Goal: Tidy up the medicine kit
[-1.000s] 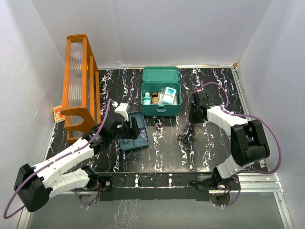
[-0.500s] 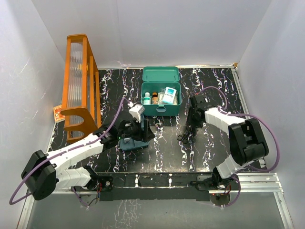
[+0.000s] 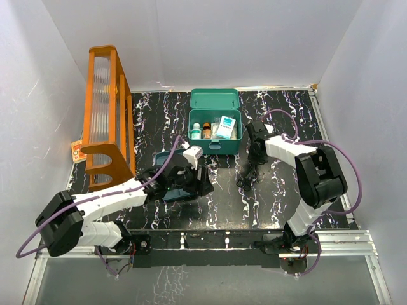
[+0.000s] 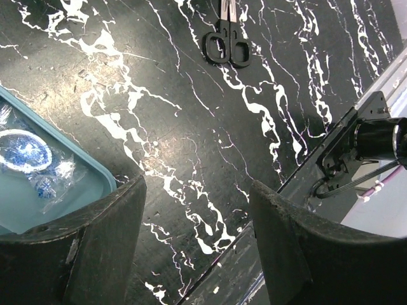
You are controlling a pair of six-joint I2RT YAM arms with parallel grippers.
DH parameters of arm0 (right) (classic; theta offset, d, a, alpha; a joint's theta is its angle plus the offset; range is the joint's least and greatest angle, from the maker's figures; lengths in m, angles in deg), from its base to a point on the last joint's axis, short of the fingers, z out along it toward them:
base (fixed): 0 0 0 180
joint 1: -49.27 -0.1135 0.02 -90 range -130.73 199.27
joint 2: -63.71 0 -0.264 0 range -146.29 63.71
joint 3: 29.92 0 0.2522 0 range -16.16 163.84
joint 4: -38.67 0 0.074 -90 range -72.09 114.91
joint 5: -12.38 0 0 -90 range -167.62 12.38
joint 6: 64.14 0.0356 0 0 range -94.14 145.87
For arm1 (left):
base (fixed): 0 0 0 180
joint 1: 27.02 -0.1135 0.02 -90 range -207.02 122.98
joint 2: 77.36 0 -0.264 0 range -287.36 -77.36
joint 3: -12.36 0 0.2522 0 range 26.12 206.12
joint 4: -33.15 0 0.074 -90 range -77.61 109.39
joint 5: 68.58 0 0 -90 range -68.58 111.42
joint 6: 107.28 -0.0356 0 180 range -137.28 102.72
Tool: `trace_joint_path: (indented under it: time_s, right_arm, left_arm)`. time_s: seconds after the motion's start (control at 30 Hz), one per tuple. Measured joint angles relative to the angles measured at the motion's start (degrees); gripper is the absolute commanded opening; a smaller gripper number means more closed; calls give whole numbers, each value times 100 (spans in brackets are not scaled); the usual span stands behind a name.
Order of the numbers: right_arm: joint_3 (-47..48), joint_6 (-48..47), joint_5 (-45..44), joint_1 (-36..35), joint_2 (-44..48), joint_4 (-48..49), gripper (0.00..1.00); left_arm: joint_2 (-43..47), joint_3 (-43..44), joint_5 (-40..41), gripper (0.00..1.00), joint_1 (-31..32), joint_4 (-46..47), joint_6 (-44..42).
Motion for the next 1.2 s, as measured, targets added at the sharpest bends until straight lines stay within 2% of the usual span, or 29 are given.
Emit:
trace_joint_path:
  time_s: [0.2, 0.37, 0.67, 1.2]
  right_arm:
    - [-122, 24, -48, -28, 122, 94, 13]
    - [-481, 20, 256, -33, 566, 122, 13]
    - [-1172, 109, 1119, -55, 1414, 636, 14]
    - [-1884, 341, 2079, -61, 1843, 1342, 14]
  left_arm:
    - [-232, 42, 146, 72, 85, 15, 4]
    - [-400, 52, 186, 77, 160, 87, 2]
    - [-975, 186, 160, 77, 363, 492, 2]
    - [-2367, 699, 87, 74, 1084, 1075, 26]
